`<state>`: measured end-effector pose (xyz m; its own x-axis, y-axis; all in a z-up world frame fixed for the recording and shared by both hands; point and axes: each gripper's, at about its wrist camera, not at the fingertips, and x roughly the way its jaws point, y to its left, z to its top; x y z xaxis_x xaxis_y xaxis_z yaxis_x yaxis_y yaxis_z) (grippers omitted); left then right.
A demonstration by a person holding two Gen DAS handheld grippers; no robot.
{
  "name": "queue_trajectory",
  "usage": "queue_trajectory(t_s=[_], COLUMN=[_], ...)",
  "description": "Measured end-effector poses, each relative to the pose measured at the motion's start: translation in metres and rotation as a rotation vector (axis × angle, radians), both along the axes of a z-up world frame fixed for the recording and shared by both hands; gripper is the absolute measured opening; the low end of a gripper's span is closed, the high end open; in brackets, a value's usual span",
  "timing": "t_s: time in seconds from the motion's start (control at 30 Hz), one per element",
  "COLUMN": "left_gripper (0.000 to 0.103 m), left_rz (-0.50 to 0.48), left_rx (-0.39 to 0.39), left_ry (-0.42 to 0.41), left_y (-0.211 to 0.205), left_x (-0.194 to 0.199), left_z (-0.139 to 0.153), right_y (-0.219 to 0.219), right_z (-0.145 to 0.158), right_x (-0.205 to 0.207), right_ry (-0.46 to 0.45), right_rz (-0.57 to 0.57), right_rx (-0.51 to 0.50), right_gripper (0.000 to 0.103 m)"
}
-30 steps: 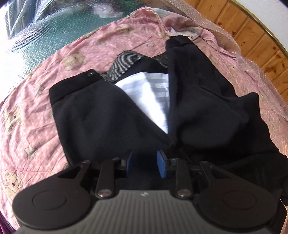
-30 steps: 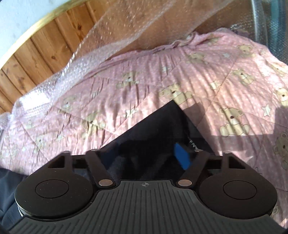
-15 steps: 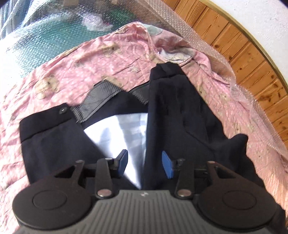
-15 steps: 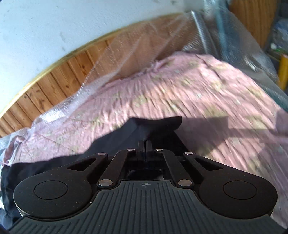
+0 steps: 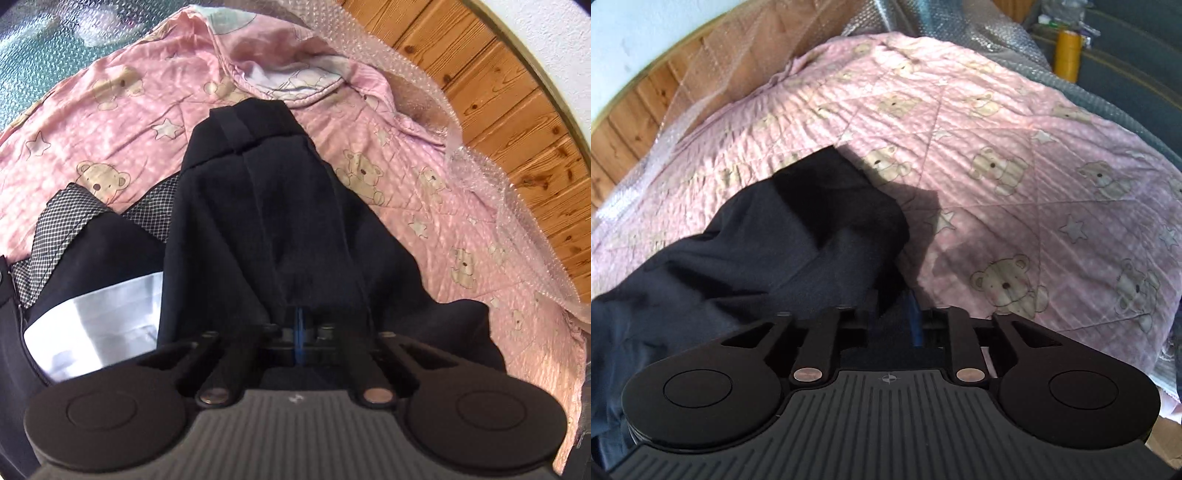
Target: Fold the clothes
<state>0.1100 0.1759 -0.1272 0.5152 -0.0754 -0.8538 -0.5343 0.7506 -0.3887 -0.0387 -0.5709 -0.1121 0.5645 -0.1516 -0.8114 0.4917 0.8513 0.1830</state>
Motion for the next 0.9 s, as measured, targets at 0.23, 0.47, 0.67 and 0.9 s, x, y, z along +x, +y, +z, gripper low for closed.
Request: queue_trajectory(t_s=[0.23,0.47,0.67,0.9], left_gripper=[0.000,0.002,0.014,0.055], left_rz=[0.043,0.099,0.110,0.179], left_rx=[-0.024,-0.048,-0.087,-0.055], left_ry=[-0.028,0.012,-0.033,-0.024], left_y=[0.013,0.022,0.019,0.026], left_x=[-0.072,-0.098,-0.096,-0.044], left_z=[0.018,0.009,0.014,0.015], right_y=[0.015,0.027,0.033,0.021], right_z=[0.033,-0.007,0.001,-0.006], right_x=[0.035,0.113,0.095,0.052], right_ry=[-0.074,0.114,0.139,0.230], right_rz=[0.177,0.430,0.459,0.414], right_rx=[-0.092,-0.107,-0.147,-0.227], right_gripper=[0.076,0.061,0.000,0.000])
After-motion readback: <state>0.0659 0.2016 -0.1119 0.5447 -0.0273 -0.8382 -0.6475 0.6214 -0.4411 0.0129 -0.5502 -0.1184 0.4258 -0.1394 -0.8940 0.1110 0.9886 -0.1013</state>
